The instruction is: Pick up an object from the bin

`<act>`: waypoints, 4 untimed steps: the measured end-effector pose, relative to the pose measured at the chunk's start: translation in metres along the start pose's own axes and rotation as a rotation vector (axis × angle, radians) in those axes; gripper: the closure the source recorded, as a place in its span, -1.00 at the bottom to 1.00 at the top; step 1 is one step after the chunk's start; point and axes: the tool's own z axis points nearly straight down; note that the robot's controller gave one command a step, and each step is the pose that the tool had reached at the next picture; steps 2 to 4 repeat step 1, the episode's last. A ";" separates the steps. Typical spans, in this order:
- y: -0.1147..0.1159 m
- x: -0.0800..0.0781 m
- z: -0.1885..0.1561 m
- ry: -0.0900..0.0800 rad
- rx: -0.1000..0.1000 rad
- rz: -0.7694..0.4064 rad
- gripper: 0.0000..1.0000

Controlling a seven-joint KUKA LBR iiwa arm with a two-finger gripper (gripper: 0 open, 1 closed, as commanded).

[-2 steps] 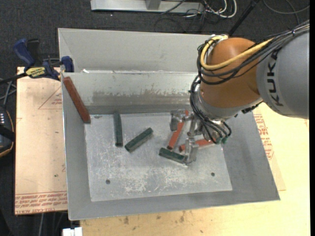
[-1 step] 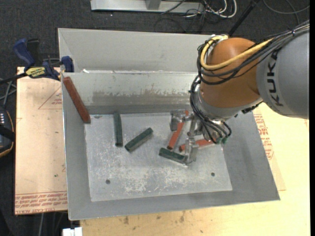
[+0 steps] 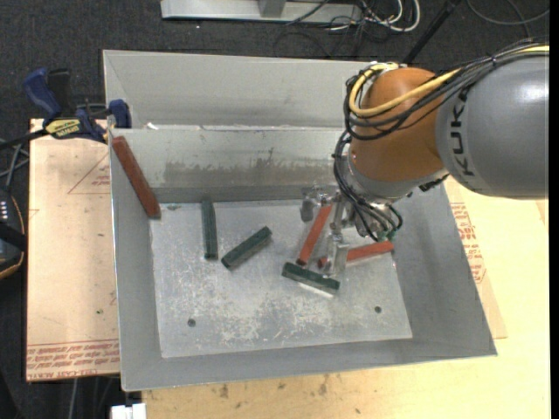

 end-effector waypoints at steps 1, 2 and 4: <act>0.008 0.030 0.062 0.006 0.000 -0.007 -1.00; 0.008 0.030 0.062 0.006 0.000 -0.007 -1.00; 0.008 0.030 0.062 0.006 0.000 -0.007 -1.00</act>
Offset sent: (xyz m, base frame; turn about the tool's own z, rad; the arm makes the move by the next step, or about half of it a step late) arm -0.0014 -0.0375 -0.0794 0.2600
